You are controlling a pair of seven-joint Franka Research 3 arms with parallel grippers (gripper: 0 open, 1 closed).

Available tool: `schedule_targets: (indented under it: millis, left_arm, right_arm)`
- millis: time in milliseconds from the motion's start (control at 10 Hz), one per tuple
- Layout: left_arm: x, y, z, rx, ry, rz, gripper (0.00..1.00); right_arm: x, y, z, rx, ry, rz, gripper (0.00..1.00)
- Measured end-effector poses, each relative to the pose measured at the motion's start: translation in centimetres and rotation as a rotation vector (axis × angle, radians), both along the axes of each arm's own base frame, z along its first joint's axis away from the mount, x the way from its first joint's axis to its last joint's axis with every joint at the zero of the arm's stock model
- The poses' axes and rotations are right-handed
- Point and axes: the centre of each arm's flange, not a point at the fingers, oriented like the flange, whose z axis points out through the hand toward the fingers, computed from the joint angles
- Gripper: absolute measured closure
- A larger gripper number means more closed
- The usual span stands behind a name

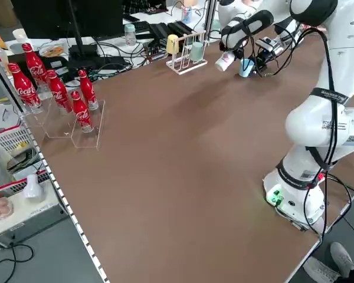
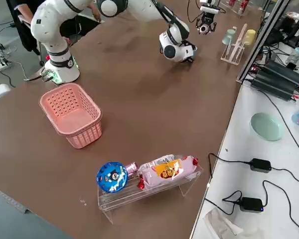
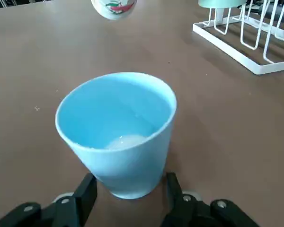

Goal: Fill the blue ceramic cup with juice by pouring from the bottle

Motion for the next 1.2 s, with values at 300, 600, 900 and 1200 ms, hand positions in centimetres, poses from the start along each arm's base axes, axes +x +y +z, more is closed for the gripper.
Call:
schedule_targets:
  millis: [300, 600, 900, 1200]
  left_arm:
    - [-0.7, -0.9, -1.2, 0.027, 0.028, 0.022, 0.53]
    - [-1.3, -2.4, -1.9, 0.043, 0.009, 0.024, 0.53]
    - [-1.4, -2.5, -2.6, 0.067, 0.004, 0.024, 0.53]
    - [-2.1, -3.9, -2.6, 0.144, -0.018, 0.017, 0.53]
  right_arm:
    - [0.0, 0.0, 0.0, 0.001, 0.001, -0.001, 0.33]
    - [0.0, 0.0, 0.0, 0.001, 0.001, -0.001, 0.33]
    - [0.0, 0.0, 0.0, 0.001, 0.001, -0.001, 0.33]
    - [0.0, 0.0, 0.0, 0.002, 0.001, -0.002, 0.33]
